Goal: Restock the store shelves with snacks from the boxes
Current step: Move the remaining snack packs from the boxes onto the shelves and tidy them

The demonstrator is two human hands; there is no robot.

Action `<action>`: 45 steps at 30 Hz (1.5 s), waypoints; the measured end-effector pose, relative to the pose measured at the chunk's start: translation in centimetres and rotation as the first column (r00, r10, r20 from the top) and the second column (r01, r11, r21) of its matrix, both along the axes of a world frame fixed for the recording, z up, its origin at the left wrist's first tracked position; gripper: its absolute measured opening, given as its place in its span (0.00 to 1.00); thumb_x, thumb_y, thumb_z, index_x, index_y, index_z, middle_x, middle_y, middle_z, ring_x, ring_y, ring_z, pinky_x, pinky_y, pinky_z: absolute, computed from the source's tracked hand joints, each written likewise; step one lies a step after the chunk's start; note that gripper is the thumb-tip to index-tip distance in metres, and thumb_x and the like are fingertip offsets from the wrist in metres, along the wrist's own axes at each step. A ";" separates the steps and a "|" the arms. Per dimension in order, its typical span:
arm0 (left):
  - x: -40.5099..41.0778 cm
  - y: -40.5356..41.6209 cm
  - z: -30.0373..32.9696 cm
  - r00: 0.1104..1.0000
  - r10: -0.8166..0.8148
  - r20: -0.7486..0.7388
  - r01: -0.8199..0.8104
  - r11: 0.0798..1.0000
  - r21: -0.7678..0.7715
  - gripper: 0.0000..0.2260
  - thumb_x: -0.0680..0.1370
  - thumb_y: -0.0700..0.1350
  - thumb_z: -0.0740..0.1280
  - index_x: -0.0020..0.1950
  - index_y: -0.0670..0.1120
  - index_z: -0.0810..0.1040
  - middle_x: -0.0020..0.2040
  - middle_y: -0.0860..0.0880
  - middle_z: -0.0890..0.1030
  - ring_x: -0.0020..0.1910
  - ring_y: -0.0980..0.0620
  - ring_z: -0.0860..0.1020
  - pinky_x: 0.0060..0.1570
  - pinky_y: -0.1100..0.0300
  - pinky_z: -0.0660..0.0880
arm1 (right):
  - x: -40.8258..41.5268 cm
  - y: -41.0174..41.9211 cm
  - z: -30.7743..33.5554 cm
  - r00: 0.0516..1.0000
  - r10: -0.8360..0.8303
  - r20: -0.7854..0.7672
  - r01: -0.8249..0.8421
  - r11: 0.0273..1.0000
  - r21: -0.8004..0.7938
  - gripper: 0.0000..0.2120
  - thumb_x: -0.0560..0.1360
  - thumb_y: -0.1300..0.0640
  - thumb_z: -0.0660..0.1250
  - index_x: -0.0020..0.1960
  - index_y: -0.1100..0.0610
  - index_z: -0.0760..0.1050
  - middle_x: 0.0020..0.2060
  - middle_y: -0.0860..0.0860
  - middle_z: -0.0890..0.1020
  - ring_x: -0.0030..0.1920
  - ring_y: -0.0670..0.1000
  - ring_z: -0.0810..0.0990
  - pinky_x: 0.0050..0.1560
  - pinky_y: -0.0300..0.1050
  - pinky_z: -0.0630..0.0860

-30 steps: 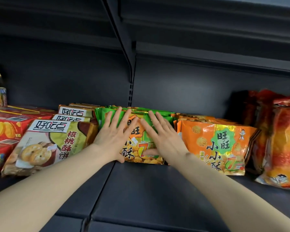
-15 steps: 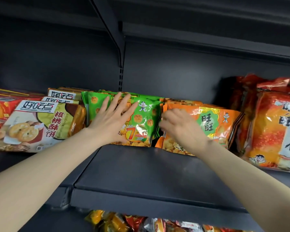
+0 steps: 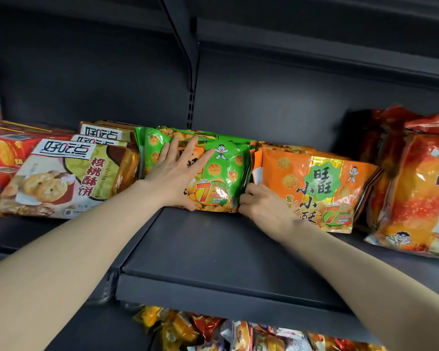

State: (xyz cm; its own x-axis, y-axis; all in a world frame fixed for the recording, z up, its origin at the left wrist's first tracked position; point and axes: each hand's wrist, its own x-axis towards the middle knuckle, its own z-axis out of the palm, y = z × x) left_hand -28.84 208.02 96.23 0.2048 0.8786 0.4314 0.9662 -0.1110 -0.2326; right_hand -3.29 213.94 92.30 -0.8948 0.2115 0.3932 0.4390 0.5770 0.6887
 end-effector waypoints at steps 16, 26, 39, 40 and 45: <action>13.5 0.9 0.9 0.926 -0.257 -0.275 0.338 0.891 0.304 0.50 0.73 0.71 0.62 0.81 0.42 0.43 0.80 0.41 0.39 0.79 0.41 0.37 0.77 0.43 0.42 | 12.2 -2.4 5.8 0.663 -0.419 -0.620 0.419 0.894 -0.156 0.24 0.82 0.41 0.54 0.72 0.52 0.69 0.70 0.60 0.71 0.70 0.64 0.68 0.64 0.67 0.66; 13.3 0.9 0.7 0.961 -0.158 -0.226 0.212 0.948 0.239 0.50 0.74 0.68 0.64 0.81 0.44 0.39 0.80 0.39 0.37 0.79 0.41 0.36 0.77 0.44 0.41 | 11.9 -1.1 5.3 0.636 -0.522 -0.568 0.445 0.850 -0.282 0.30 0.81 0.37 0.46 0.78 0.51 0.58 0.71 0.59 0.69 0.72 0.62 0.65 0.67 0.69 0.64; -11.2 -11.4 1.5 0.999 -0.022 -0.041 0.033 0.963 0.269 0.48 0.75 0.69 0.61 0.81 0.43 0.41 0.80 0.42 0.38 0.79 0.44 0.36 0.78 0.47 0.40 | -12.7 -11.2 5.1 0.813 -0.200 -0.547 0.143 0.979 -0.147 0.27 0.82 0.42 0.54 0.77 0.51 0.64 0.71 0.61 0.70 0.72 0.64 0.67 0.67 0.64 0.66; -13.8 -12.3 1.1 1.000 -0.004 -0.023 0.010 0.972 0.233 0.48 0.75 0.69 0.61 0.81 0.43 0.41 0.80 0.42 0.37 0.79 0.44 0.35 0.78 0.47 0.39 | -15.1 -11.9 4.6 0.837 -0.195 -0.511 0.120 0.977 -0.176 0.27 0.81 0.41 0.54 0.77 0.50 0.64 0.71 0.61 0.70 0.72 0.64 0.67 0.67 0.64 0.68; -22.1 -14.6 -0.8 0.997 0.048 0.054 -0.049 0.998 0.030 0.52 0.72 0.74 0.57 0.80 0.45 0.35 0.79 0.43 0.34 0.78 0.46 0.33 0.75 0.52 0.34 | -22.8 -14.0 2.4 0.906 -0.262 -0.333 0.158 0.937 -0.310 0.33 0.77 0.36 0.58 0.78 0.48 0.62 0.73 0.57 0.69 0.74 0.63 0.67 0.65 0.64 0.71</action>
